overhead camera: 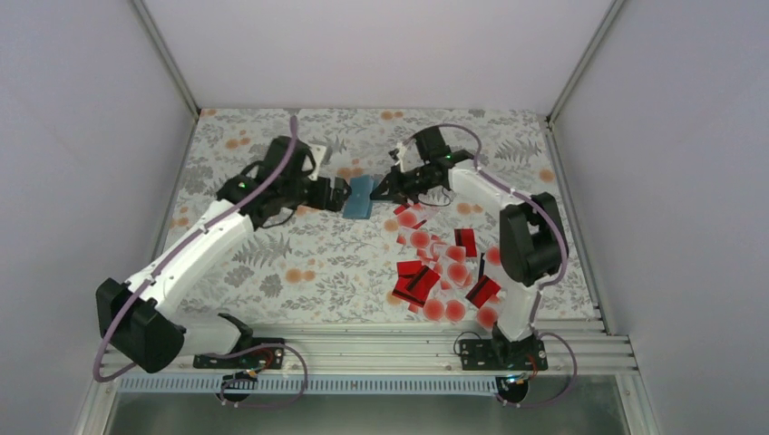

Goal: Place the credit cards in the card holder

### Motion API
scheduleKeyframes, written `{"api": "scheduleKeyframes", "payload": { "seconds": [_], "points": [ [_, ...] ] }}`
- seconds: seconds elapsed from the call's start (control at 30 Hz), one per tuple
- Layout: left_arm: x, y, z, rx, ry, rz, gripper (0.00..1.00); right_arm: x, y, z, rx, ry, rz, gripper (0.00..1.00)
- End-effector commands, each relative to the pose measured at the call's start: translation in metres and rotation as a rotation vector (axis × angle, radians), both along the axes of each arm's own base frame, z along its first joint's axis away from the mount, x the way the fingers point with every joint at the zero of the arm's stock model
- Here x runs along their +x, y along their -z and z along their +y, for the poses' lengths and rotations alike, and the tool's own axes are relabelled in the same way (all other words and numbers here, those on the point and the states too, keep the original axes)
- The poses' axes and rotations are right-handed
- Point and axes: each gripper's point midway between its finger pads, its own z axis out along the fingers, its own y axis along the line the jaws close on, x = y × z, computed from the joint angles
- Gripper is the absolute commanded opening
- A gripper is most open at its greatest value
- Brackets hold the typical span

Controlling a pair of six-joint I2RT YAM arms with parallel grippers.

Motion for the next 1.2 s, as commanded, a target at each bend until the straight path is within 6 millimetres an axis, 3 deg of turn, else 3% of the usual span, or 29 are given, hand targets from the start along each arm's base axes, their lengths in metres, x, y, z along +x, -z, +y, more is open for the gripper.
{"api": "scheduleKeyframes", "payload": {
  "seconds": [0.0, 0.27, 0.53, 0.77, 1.17],
  "points": [
    [-0.008, 0.033, -0.004, 0.153, -0.02, -0.014, 1.0, -0.004, 0.012, 0.014, -0.094, 0.02, 0.042, 0.04],
    [-0.022, 0.09, -0.032, 0.169, 0.065, 0.084, 1.0, -0.01, 0.048, 0.028, -0.183, -0.048, 0.127, 0.04],
    [-0.016, 0.128, -0.035, 0.252, 0.043, 0.138, 1.0, -0.013, 0.051, 0.03, -0.183, -0.075, 0.132, 0.04],
    [-0.009, 0.14, -0.025, 0.325, -0.005, 0.143, 0.99, -0.017, 0.052, 0.03, -0.178, -0.089, 0.136, 0.04],
    [-0.007, 0.14, -0.007, 0.384, -0.071, 0.119, 0.96, -0.027, 0.062, 0.025, -0.19, -0.104, 0.139, 0.04]
  ]
}}
